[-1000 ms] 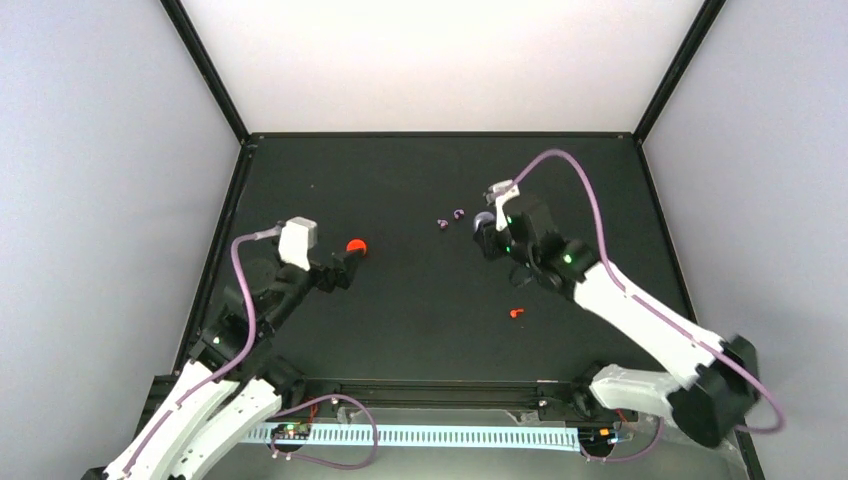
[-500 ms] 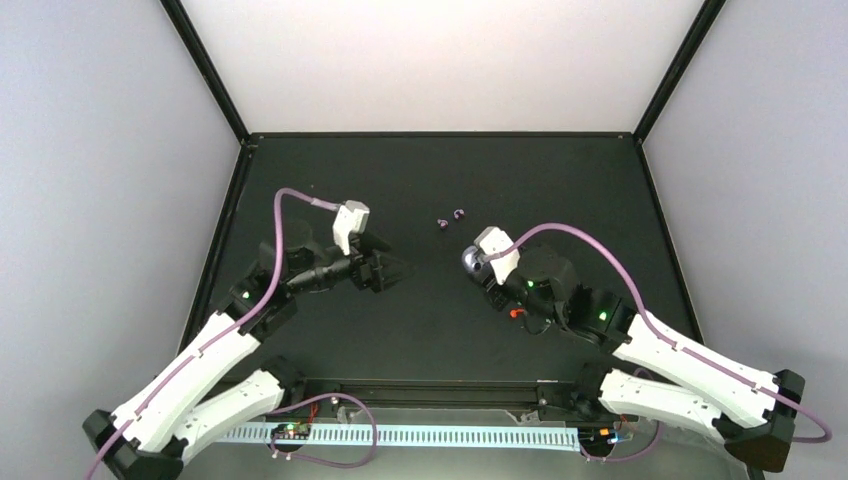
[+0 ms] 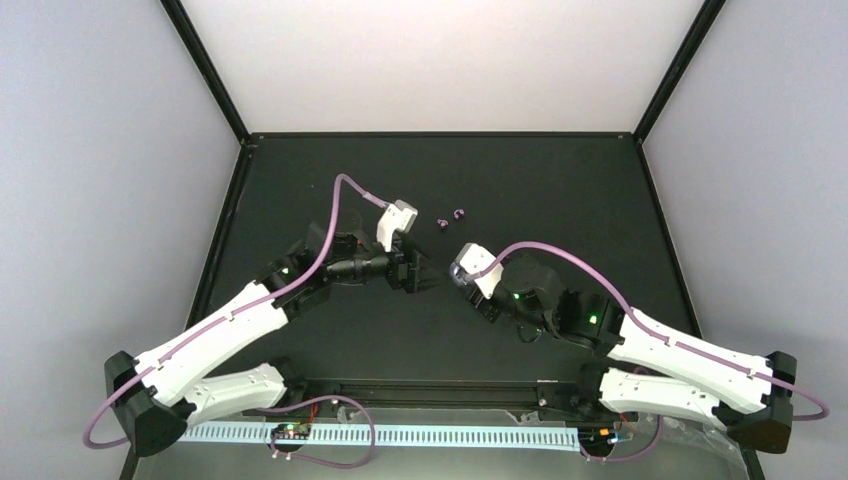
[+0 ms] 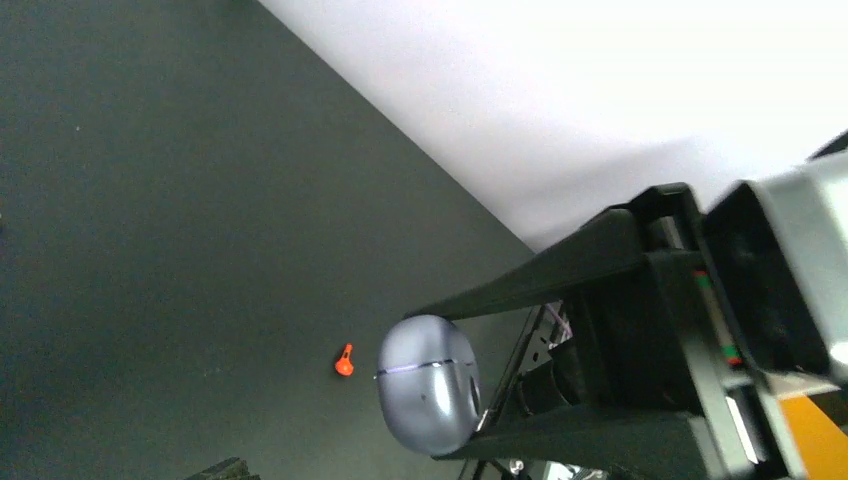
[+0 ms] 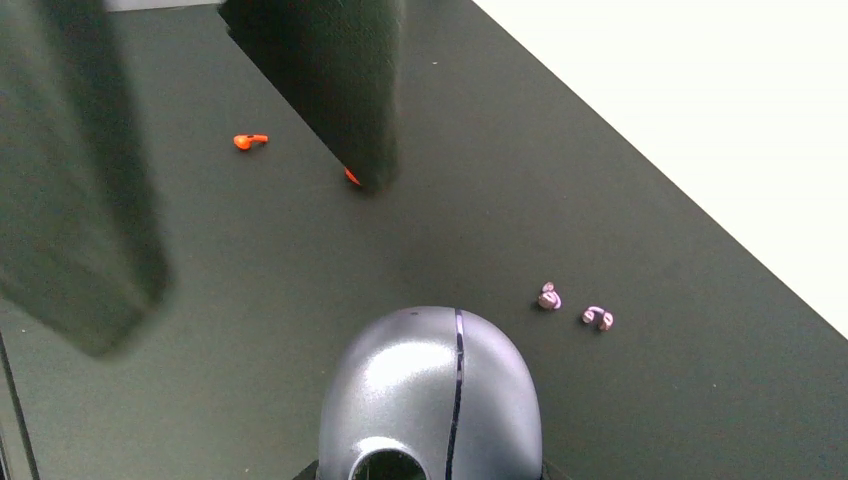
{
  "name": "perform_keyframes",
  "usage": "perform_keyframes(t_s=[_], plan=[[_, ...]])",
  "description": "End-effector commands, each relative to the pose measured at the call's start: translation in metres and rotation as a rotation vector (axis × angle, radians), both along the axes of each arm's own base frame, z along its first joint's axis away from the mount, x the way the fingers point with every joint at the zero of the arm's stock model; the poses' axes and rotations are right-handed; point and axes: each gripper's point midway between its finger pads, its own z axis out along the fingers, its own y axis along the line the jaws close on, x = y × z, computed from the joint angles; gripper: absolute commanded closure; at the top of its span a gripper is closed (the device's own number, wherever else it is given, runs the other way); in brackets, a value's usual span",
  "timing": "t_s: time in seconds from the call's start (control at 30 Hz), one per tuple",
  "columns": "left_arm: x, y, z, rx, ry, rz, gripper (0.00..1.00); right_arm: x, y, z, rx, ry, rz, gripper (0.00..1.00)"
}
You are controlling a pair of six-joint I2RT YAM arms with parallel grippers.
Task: Insert the wireless bluetooth earbuds into the charging case
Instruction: Pick up the charging case at the center of the board.
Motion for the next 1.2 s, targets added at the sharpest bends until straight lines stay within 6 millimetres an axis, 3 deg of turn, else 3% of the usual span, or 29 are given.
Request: perform_keyframes(t_s=[0.0,0.57,1.17], plan=[[0.005,-0.007,0.006,-0.004,0.019,0.023,0.08,-0.002,0.010,0.023,0.044,-0.038,0.019,0.62],[0.013,-0.020,-0.014,0.051,0.067,0.018,0.28,-0.006,0.028,0.037,0.076,-0.043,0.059,0.62],[-0.002,-0.034,-0.022,0.045,0.130,-0.069,0.45,-0.004,0.031,0.045,0.097,-0.057,0.054,0.61]])
